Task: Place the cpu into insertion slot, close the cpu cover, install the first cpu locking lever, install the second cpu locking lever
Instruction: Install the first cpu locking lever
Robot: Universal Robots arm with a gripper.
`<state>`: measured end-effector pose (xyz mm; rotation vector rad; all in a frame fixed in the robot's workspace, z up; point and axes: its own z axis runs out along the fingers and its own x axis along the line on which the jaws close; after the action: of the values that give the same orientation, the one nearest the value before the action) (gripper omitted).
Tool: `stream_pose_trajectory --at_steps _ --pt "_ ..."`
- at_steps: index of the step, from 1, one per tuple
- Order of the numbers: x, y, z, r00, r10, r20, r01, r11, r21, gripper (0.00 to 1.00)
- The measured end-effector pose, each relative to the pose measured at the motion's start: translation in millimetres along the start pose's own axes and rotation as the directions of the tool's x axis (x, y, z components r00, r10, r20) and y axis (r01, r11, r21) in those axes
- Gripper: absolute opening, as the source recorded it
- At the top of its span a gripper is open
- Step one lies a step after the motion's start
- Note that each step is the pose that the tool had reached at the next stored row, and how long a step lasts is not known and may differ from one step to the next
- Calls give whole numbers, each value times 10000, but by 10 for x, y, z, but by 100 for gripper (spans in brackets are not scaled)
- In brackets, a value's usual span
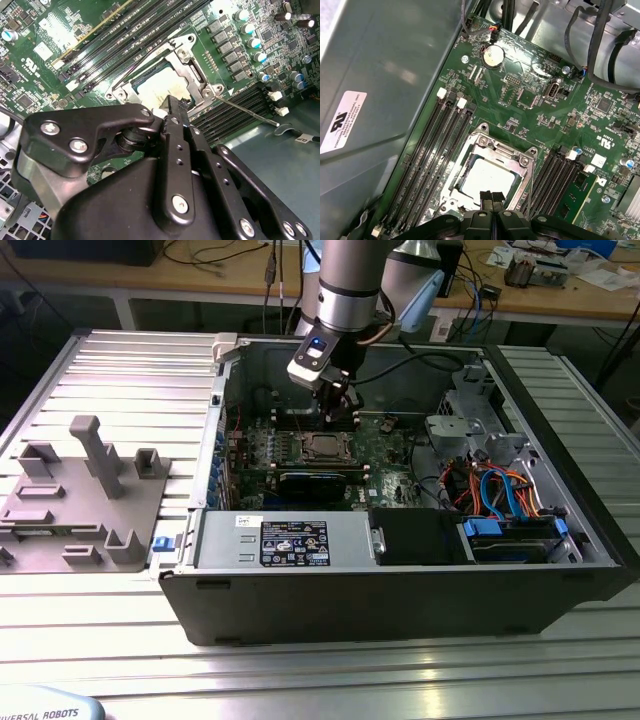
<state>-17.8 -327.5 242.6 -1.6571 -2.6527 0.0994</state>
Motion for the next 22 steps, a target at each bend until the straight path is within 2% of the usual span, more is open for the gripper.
stream_pose_trajectory --at_steps 22 --pt "0 0 0 9990 -440 27 440 9990 -9 11"
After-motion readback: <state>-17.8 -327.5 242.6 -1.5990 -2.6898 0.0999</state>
